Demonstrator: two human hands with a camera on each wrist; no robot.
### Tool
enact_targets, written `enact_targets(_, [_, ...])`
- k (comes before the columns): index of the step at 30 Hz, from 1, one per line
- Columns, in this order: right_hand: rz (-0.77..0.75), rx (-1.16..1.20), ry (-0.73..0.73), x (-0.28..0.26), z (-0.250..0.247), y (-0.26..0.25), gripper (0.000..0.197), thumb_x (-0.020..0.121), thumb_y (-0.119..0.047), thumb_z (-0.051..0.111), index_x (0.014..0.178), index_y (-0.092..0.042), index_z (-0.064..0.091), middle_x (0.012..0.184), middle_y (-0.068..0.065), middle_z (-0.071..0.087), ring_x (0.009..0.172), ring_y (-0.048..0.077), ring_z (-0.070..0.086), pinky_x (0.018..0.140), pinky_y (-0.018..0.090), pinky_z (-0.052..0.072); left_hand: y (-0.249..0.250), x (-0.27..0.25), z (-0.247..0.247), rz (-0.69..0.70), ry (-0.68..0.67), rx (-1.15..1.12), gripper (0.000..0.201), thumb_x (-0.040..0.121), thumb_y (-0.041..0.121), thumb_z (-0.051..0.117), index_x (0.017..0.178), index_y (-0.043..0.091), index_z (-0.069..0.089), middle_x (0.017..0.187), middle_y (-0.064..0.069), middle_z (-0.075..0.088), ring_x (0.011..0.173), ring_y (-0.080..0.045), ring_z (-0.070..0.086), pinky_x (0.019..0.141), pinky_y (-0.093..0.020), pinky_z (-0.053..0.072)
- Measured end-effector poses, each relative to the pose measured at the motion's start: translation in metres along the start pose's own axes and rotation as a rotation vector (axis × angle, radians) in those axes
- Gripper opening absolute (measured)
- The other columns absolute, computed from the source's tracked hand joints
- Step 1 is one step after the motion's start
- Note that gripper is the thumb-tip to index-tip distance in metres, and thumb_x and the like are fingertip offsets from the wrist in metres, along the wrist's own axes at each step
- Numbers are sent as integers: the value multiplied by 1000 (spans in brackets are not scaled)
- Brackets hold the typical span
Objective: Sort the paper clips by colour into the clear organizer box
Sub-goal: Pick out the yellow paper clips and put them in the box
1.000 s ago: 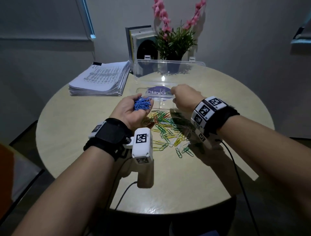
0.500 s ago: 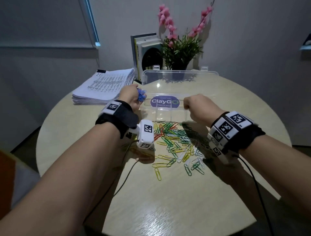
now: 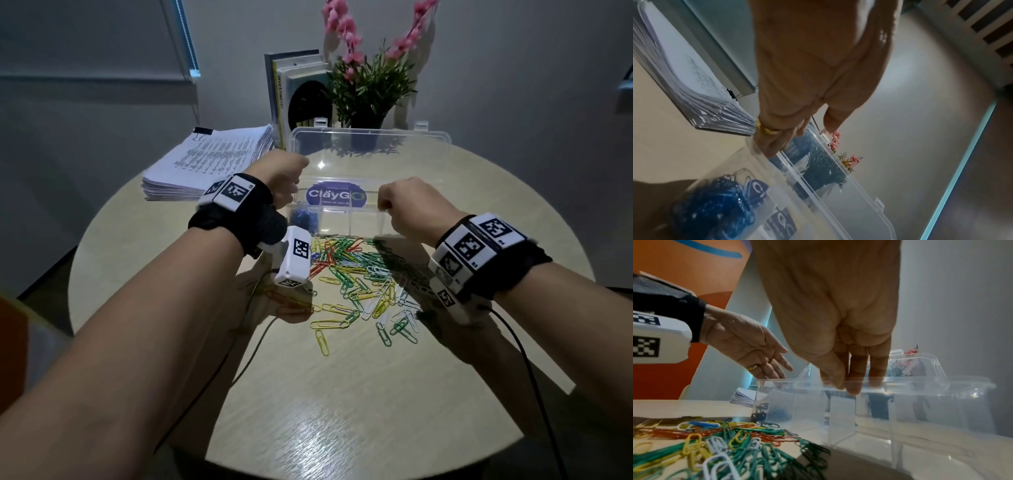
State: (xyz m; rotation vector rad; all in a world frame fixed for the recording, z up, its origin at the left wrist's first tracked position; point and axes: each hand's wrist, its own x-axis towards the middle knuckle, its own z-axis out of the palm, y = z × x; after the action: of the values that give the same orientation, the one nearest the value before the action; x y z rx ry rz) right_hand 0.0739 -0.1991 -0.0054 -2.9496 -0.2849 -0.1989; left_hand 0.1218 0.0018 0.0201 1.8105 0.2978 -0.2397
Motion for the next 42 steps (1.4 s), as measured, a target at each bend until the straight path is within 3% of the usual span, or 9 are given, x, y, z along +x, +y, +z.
enact_targets(4, [-7, -17, 5, 1, 0, -1, 32, 90, 7, 46, 108, -10, 67, 105, 16, 66, 95, 32, 61, 74, 31, 45, -4, -9, -3, 44, -42, -54, 47, 100, 27, 42, 138, 0, 35, 97, -10, 51, 82, -17, 51, 78, -29, 45])
enact_targets(8, [-1, -42, 44, 0, 0, -2, 30, 90, 3, 50, 112, -12, 65, 107, 16, 65, 98, 34, 60, 79, 35, 48, -10, -32, -14, 98, -86, -92, 52, 101, 25, 41, 147, 6, 27, 140, -20, 41, 122, -28, 47, 104, -39, 36])
enact_targets(12, [-54, -33, 78, -10, 0, -24, 20, 93, -5, 54, 109, -12, 66, 107, 8, 63, 95, 25, 58, 69, 31, 40, -21, -53, -22, 139, -98, 55, 21, 98, 17, 48, 114, 4, 54, 102, -12, 56, 81, -16, 57, 70, -26, 51])
enact_targets(14, [-125, 27, -38, -14, 3, -39, 19, 94, -9, 55, 108, -12, 68, 108, 5, 66, 89, 18, 57, 71, 25, 41, -32, -54, -22, 126, -150, 241, 19, 96, 16, 51, 106, 2, 58, 90, -9, 57, 76, -15, 55, 67, -25, 50])
enact_targets(18, [-320, 40, -255, -10, 10, -66, 21, 92, -12, 58, 108, -13, 71, 109, 4, 70, 94, 14, 61, 77, 20, 41, -50, -52, -23, 130, -199, 773, 19, 92, 23, 60, 105, 11, 66, 101, -6, 66, 93, -20, 62, 85, -33, 54])
enact_targets(24, [-368, -68, -387, 2, 23, -85, 21, 90, -19, 63, 110, -16, 70, 109, 2, 68, 94, 16, 59, 72, 21, 39, -62, -51, -37, 128, -201, 1234, 24, 79, 29, 72, 102, 23, 66, 97, 4, 67, 77, -13, 63, 57, -21, 49])
enact_targets(27, [-340, -101, -393, 4, 27, -89, 19, 91, -19, 60, 107, -15, 67, 107, 5, 65, 92, 20, 55, 71, 25, 38, -64, -38, -38, 293, -66, 1199, 22, 88, 26, 63, 109, 18, 65, 110, -2, 65, 91, -18, 58, 74, -24, 44])
enact_targets(31, [-355, -115, -406, 4, 26, -89, 22, 91, -17, 60, 112, -15, 65, 109, 4, 63, 91, 18, 53, 71, 25, 38, -64, -23, -27, 405, -118, 1201, 30, 91, 22, 58, 121, 19, 61, 122, -4, 60, 111, -21, 54, 87, -26, 41])
enact_targets(42, [-349, -104, -408, 5, 26, -88, 26, 91, -16, 57, 114, -8, 64, 108, 9, 64, 92, 21, 58, 63, 19, 43, -66, -10, -16, 398, -140, 1391, 28, 95, 26, 52, 111, 7, 65, 110, -13, 65, 100, -28, 58, 78, -28, 42])
